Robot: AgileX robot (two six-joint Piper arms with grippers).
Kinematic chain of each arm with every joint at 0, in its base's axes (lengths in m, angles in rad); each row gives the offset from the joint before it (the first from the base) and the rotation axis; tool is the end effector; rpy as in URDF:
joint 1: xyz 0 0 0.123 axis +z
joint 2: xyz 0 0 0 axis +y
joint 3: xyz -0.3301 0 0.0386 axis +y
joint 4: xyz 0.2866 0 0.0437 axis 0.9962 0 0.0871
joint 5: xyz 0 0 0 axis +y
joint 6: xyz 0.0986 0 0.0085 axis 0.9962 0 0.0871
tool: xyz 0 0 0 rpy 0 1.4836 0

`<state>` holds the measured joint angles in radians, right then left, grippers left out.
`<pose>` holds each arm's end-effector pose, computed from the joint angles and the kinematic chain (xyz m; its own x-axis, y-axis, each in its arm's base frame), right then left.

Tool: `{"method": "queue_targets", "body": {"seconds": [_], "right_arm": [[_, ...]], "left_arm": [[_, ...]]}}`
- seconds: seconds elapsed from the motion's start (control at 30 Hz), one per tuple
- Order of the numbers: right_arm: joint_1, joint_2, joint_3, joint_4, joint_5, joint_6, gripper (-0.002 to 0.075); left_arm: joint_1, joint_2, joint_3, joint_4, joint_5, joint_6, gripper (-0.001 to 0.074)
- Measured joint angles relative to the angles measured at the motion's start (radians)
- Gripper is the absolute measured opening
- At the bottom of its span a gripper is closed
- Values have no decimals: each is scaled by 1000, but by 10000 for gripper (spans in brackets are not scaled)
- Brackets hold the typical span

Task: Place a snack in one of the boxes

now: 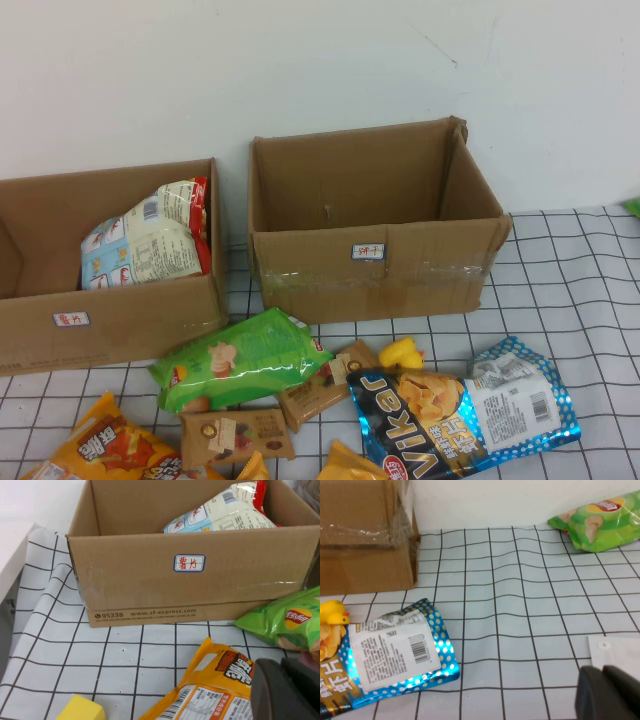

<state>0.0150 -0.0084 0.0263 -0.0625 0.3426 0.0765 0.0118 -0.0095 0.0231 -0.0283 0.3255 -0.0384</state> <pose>0.0522 -0.0013 0.1706 -0.2692 0.0136 -0.9630 0.0100 0.9999 0.0113 0.0525 -0.0003 0.1735 -0.2484 -0.0681 -0.9663 -0.0193 0.9977 -0.0654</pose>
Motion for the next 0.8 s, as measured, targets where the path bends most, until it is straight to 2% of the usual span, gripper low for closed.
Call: {"method": "queue_targets", "body": {"seconds": [0.8], "right_arm": [[0, 0, 0, 0, 0, 21, -1]], "left_arm": [[0, 0, 0, 0, 0, 0, -2]]}}
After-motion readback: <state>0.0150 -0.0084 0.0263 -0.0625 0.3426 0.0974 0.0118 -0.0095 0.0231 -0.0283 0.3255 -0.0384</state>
